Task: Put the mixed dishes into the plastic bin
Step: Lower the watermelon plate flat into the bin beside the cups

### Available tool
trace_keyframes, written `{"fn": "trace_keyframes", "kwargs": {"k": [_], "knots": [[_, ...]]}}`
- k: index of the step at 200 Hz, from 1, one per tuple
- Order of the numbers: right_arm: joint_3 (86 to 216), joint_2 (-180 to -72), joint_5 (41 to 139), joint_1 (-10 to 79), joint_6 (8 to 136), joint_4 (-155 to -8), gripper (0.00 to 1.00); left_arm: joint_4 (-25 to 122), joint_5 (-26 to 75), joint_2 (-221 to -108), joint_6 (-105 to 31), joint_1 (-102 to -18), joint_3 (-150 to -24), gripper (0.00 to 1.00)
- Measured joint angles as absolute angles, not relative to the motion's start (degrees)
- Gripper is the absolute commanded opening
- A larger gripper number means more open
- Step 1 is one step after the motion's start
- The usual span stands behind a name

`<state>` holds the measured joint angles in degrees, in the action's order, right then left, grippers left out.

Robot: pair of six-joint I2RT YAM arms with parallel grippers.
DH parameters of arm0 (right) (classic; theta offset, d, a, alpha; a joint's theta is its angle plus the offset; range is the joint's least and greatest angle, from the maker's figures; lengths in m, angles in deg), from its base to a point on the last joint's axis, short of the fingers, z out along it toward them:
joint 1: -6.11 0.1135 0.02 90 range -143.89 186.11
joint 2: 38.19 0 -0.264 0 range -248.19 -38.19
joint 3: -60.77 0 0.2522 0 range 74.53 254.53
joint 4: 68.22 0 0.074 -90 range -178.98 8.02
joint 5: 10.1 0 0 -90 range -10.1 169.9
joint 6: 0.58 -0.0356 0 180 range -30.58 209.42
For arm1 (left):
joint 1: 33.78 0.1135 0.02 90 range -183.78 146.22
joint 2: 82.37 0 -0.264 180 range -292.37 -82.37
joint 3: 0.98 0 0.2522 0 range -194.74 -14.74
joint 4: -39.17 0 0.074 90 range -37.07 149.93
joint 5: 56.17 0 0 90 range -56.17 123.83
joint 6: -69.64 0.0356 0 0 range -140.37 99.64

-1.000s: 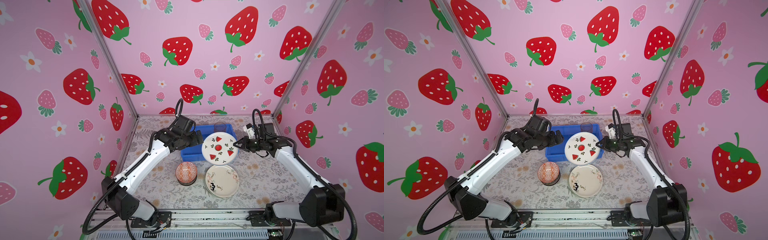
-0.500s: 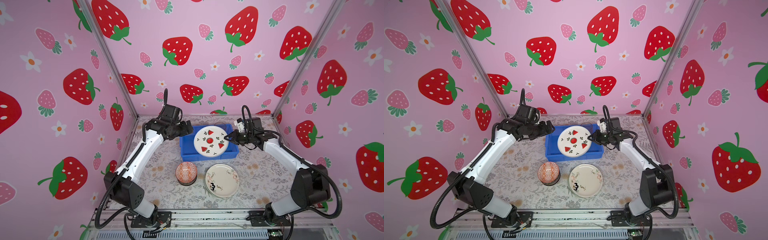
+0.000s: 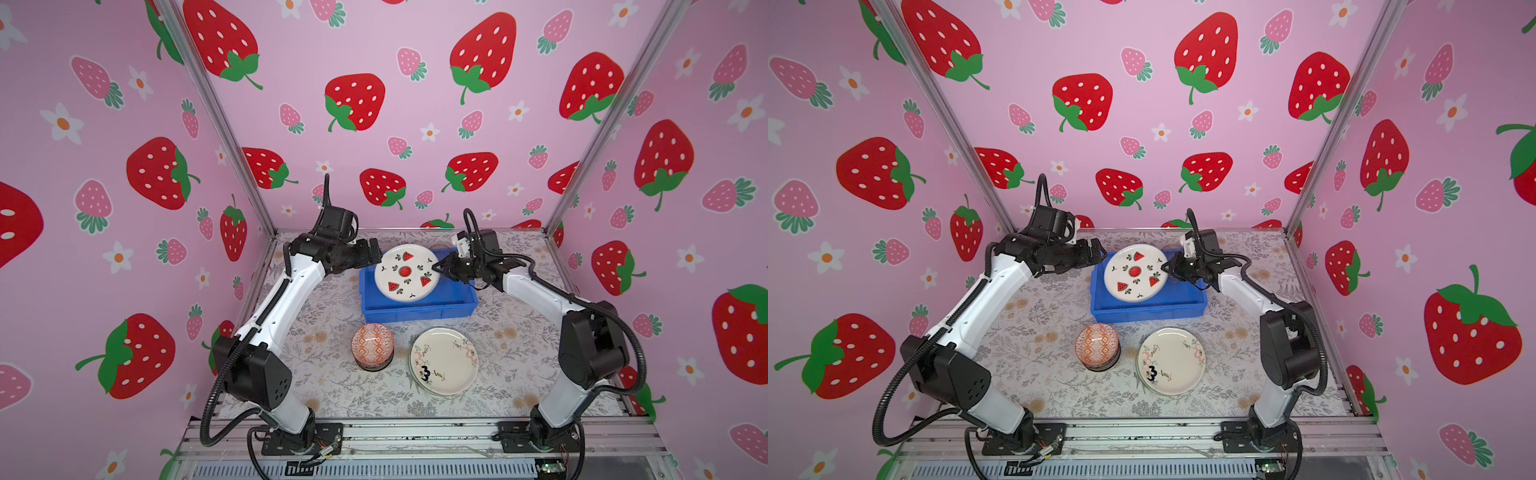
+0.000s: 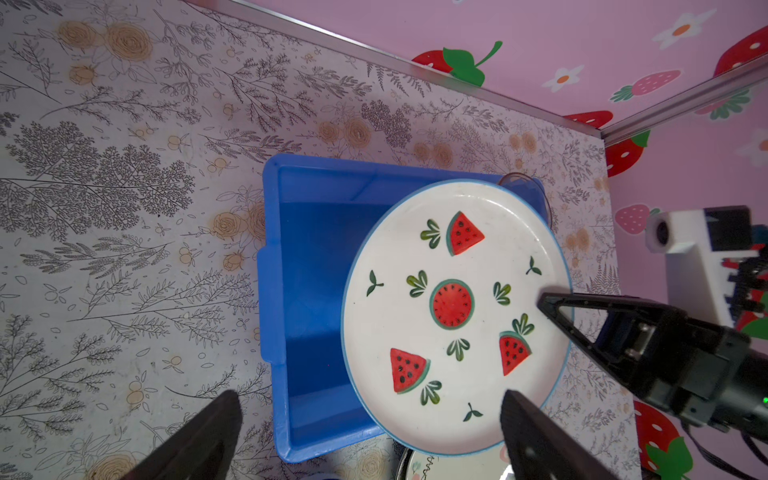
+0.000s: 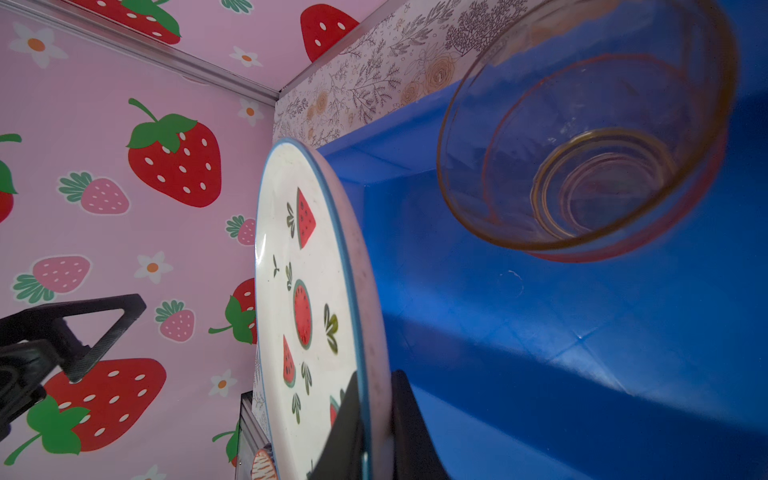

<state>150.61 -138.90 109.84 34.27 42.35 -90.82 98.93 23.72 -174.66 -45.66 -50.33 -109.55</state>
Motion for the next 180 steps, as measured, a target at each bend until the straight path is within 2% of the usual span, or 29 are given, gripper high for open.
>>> {"fn": "trace_keyframes", "kwargs": {"k": [180], "knots": [[151.4, -146.2, 101.4, 38.5, 40.6, -88.4, 0.00, 97.7, 21.7, -173.8, -45.6, -48.2, -106.1, 1.00]]}}
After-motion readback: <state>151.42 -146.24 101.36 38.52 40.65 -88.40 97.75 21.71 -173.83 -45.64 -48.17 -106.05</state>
